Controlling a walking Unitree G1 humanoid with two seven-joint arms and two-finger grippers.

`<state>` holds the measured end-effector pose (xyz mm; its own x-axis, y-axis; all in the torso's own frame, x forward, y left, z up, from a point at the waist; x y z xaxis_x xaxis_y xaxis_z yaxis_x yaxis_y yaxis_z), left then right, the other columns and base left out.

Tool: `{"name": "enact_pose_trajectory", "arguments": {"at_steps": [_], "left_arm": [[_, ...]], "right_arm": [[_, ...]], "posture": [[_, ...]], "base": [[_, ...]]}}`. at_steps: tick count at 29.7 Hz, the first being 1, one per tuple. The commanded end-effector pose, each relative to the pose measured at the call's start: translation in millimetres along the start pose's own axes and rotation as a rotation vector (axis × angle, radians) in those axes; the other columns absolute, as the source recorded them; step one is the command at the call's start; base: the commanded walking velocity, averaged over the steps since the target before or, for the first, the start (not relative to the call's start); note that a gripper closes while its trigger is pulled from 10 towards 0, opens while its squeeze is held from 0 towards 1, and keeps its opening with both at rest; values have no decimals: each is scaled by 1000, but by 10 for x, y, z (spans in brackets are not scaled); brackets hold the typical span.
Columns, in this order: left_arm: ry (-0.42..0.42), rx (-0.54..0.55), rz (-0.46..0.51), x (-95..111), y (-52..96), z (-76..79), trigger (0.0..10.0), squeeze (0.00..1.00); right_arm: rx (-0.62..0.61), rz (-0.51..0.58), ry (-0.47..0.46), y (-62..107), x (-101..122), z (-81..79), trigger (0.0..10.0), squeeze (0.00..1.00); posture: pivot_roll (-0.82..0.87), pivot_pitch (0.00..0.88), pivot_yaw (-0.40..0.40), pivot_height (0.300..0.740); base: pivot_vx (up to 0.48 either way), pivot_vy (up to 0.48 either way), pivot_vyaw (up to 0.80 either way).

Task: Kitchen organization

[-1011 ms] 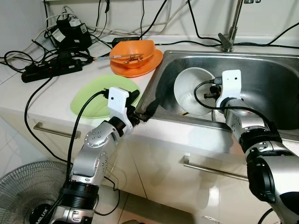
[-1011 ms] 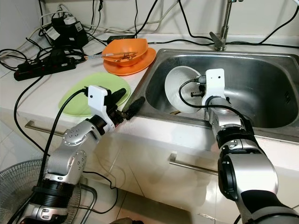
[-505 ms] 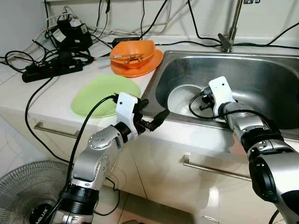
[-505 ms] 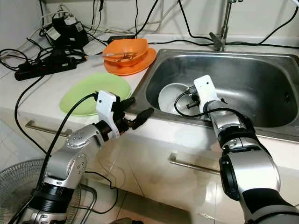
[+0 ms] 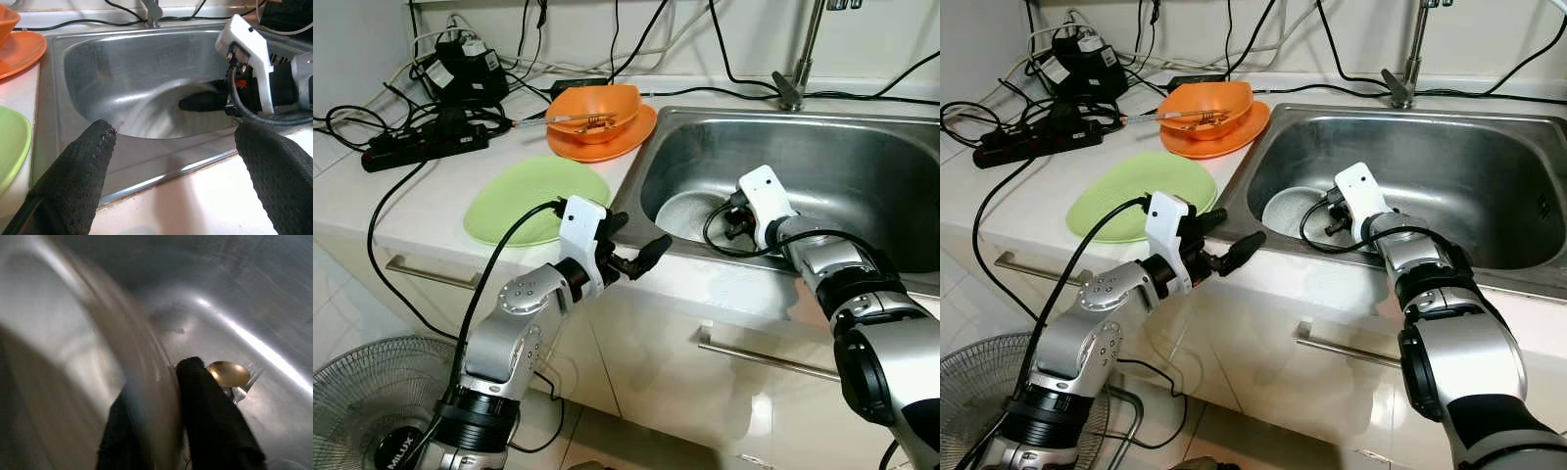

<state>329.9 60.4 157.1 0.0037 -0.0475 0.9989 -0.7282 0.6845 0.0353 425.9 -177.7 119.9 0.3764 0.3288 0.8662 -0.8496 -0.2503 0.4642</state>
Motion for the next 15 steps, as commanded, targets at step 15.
{"name": "enact_pose_trajectory", "arguments": {"at_steps": [15], "left_arm": [[-16,-15,-22,-38,44,25,10000,0]], "right_arm": [[-35,16,-14,-8,-43,11,10000,1000]], "posture": [[19,0,132,740]], "base": [[0,0,0]]}}
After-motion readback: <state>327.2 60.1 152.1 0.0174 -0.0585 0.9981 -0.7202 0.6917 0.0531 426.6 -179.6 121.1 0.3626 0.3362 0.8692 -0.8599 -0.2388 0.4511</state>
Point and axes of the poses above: a point about 5 cm out from each wrist's last joint towards the gripper, its own y axis pointing back from the gripper into the wrist, its own x axis along the axis of the wrist's last joint, z = x × y, the point moved 4 cm from there along -y, pointing out of the wrist towards the gripper, and after that the axes turned 8 degrees about -y, right-handed, at the moved point
